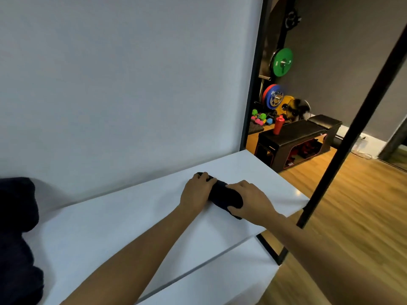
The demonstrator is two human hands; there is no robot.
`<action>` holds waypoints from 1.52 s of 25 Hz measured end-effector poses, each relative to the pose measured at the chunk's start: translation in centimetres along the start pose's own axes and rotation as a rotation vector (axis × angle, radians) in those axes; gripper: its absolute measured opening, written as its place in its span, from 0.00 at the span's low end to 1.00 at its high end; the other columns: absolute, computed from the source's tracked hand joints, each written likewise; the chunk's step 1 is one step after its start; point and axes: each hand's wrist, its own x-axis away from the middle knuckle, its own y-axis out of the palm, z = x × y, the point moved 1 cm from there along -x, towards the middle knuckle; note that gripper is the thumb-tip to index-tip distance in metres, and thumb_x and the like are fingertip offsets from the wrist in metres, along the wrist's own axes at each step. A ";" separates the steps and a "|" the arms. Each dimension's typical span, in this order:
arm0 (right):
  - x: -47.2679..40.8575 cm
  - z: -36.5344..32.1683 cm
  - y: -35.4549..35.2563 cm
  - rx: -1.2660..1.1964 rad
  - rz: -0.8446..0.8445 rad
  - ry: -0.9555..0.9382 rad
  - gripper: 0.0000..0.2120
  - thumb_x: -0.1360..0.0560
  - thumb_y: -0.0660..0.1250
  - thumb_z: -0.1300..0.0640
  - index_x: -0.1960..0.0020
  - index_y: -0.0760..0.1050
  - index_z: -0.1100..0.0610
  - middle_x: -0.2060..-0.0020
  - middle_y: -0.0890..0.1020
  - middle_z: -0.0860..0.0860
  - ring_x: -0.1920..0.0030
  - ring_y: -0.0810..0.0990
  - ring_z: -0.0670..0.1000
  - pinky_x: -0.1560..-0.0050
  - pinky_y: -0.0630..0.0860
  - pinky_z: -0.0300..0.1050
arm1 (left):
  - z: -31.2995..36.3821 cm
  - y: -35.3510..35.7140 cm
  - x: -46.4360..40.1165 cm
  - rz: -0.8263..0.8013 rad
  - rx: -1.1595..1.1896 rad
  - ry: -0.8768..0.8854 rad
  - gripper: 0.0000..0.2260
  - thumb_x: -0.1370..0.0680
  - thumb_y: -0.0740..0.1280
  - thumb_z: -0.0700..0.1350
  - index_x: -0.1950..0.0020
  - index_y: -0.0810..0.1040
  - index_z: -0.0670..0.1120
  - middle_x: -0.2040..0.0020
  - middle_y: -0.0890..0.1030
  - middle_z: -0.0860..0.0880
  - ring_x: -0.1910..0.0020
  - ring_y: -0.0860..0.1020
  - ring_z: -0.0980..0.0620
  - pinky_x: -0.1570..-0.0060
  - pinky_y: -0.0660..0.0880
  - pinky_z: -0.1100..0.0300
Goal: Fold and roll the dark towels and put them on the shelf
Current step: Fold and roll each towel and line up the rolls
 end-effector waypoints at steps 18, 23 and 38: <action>-11.2 13.3 -2.6 0.133 0.109 0.235 0.27 0.26 0.65 0.42 0.30 0.66 0.48 0.40 0.73 0.52 0.42 0.76 0.55 0.50 0.78 0.47 | 5.8 6.1 -21.1 0.016 0.205 -0.054 0.15 0.19 0.61 0.58 0.43 0.75 0.48 0.48 0.77 0.48 0.48 0.77 0.49 0.44 0.76 0.48; -11.4 13.6 -2.5 0.135 0.106 0.222 0.28 0.25 0.64 0.41 0.28 0.64 0.49 0.38 0.74 0.52 0.39 0.74 0.56 0.46 0.77 0.48 | 5.7 5.7 -21.0 -0.109 0.353 -0.099 0.18 0.17 0.59 0.45 0.27 0.70 0.52 0.28 0.69 0.46 0.31 0.68 0.45 0.32 0.67 0.52; -6.9 -23.7 7.0 0.014 -0.021 -0.477 0.24 0.24 0.64 0.40 0.32 0.72 0.52 0.39 0.78 0.49 0.38 0.75 0.53 0.38 0.69 0.49 | -13.7 -9.6 17.9 -0.010 -0.157 -0.730 0.24 0.21 0.63 0.56 0.28 0.67 0.48 0.31 0.69 0.47 0.32 0.66 0.44 0.34 0.60 0.47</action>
